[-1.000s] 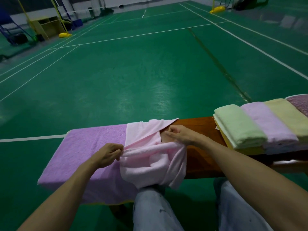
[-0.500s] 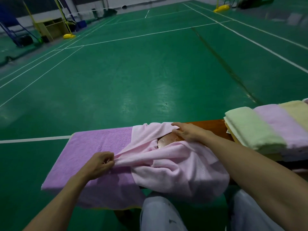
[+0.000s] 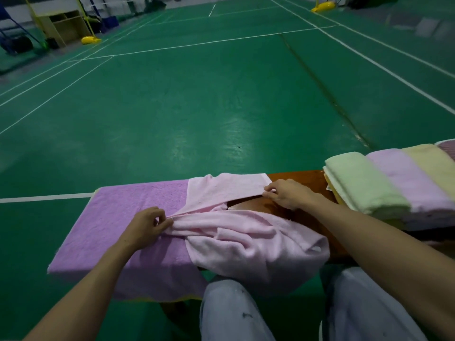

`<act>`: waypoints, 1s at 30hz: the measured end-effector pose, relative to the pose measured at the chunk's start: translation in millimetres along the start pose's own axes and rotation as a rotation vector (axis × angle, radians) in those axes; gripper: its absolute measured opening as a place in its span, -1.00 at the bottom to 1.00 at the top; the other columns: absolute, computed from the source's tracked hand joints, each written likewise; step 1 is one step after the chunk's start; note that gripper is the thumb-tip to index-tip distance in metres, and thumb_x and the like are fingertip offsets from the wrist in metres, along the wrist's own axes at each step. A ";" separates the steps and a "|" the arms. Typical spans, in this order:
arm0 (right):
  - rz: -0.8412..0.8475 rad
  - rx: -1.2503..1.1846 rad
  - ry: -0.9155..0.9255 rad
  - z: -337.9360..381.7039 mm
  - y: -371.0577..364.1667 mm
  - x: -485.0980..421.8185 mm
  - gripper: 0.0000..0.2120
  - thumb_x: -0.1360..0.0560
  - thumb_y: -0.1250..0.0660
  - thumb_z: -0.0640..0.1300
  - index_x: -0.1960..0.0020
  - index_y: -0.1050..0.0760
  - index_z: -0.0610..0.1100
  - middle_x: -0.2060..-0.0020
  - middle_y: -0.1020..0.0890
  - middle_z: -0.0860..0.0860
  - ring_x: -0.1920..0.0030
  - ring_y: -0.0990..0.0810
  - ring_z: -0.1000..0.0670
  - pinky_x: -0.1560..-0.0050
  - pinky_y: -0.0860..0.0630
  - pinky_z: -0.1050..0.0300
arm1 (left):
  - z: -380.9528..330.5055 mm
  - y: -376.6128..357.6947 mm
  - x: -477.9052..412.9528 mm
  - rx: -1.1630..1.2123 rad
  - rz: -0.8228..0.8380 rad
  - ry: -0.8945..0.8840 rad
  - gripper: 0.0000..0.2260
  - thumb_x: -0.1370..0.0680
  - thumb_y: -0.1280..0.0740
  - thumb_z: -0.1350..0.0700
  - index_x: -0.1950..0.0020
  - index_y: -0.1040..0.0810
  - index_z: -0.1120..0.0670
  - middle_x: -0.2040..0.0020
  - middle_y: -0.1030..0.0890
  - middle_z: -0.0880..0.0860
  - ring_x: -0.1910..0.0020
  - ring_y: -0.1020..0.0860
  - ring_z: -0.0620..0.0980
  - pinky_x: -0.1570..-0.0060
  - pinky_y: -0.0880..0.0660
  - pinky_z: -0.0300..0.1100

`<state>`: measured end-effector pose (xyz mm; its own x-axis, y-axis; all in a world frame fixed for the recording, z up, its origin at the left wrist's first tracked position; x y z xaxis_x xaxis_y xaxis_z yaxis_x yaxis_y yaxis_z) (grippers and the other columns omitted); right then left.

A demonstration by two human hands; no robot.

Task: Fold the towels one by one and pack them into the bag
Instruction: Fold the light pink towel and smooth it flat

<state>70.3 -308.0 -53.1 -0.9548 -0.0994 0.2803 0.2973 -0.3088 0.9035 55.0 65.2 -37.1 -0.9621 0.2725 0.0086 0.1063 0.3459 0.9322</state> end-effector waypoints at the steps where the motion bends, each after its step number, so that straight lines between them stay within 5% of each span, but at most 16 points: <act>1: -0.004 0.024 -0.017 -2.7 2.8 3.8 -0.59 -0.59 -0.17 0.23 -0.27 -0.56 0.02 -0.22 -0.63 -0.05 -0.17 -0.58 -0.15 -0.14 -0.54 -0.05 | -2.6 -1.5 -1.8 0.006 0.004 0.005 -0.77 -0.53 -0.40 0.09 0.31 -0.49 0.10 0.29 -0.52 0.00 0.28 -0.48 -0.02 0.28 -0.39 -0.24; 6: 0.066 0.087 -0.115 -11.1 13.0 26.0 -0.37 -0.43 -0.25 0.43 -0.30 -0.53 0.01 -0.14 -0.66 -0.08 0.16 -0.67 -0.05 -0.01 -0.60 0.04 | -13.6 -5.0 -9.5 0.036 0.007 0.020 -0.81 -0.54 -0.39 0.09 0.24 -0.46 0.04 0.21 -0.53 -0.03 0.24 -0.51 -0.06 0.26 -0.34 -0.24; 10: 0.194 0.162 -0.132 -15.3 5.5 48.2 0.08 -0.14 -0.38 0.56 -0.53 -0.24 0.08 -0.43 -0.42 -0.04 -0.32 -0.48 -0.14 -0.25 -0.48 -0.06 | -14.4 -7.3 -13.9 0.048 -0.024 0.050 -0.87 -0.53 -0.40 0.12 0.18 -0.49 0.07 0.20 -0.56 0.00 0.26 -0.52 -0.06 0.21 -0.43 -0.15; 14: 0.196 0.250 -0.087 -16.2 -6.5 58.0 0.20 -0.11 -0.45 0.52 -0.58 -0.08 0.06 -0.41 -0.40 -0.04 -0.33 -0.45 -0.13 -0.24 -0.49 -0.03 | -12.8 -7.2 -15.8 0.069 -0.062 0.078 -0.87 -0.50 -0.43 0.14 0.19 -0.53 0.11 0.24 -0.57 0.01 0.28 -0.54 -0.05 0.26 -0.37 -0.18; 19: 0.170 0.154 -0.059 -24.1 2.2 48.2 -0.01 -0.24 -0.57 0.25 -0.54 -0.21 0.06 -0.44 -0.39 -0.01 -0.35 -0.42 -0.10 -0.26 -0.46 -0.02 | -6.0 -0.5 -17.7 0.062 -0.059 0.112 -0.90 -0.48 -0.45 0.20 0.19 -0.55 0.12 0.25 -0.59 0.03 0.24 -0.58 0.03 0.21 -0.47 -0.14; 26: 0.099 -0.029 -0.038 -34.6 22.6 30.7 -0.49 -0.40 -0.52 0.04 -0.32 -0.55 0.01 -0.14 -0.65 0.00 0.03 -0.51 -0.01 -0.02 -0.47 0.14 | -3.5 -3.0 -24.1 0.090 -0.019 0.151 -0.83 -0.46 -0.43 0.31 0.18 -0.51 0.08 0.19 -0.59 0.05 0.15 -0.58 0.05 0.09 -0.52 -0.16; 30: 0.021 -0.045 -0.050 -40.3 33.1 23.1 -0.76 -0.58 -0.32 -0.03 -0.22 -0.62 0.05 -0.22 -0.62 -0.02 -0.17 -0.55 -0.08 -0.16 -0.42 0.15 | -3.3 -7.2 -23.5 0.075 0.005 0.138 -0.83 -0.49 -0.40 0.32 0.16 -0.51 0.08 0.14 -0.60 0.06 0.11 -0.57 0.05 0.04 -0.53 -0.13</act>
<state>58.1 -358.7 -29.8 -0.9469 -0.0591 0.3160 0.3162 -0.3498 0.8819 76.0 53.3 -42.8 -0.9864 0.1501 0.0671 0.1242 0.4122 0.9026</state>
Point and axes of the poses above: each hand's wrist, its own x-axis away from the middle knuckle, its own y-axis out of the back of the hand, z = x × y, the point moved 6 cm from there along -x, towards the middle knuckle
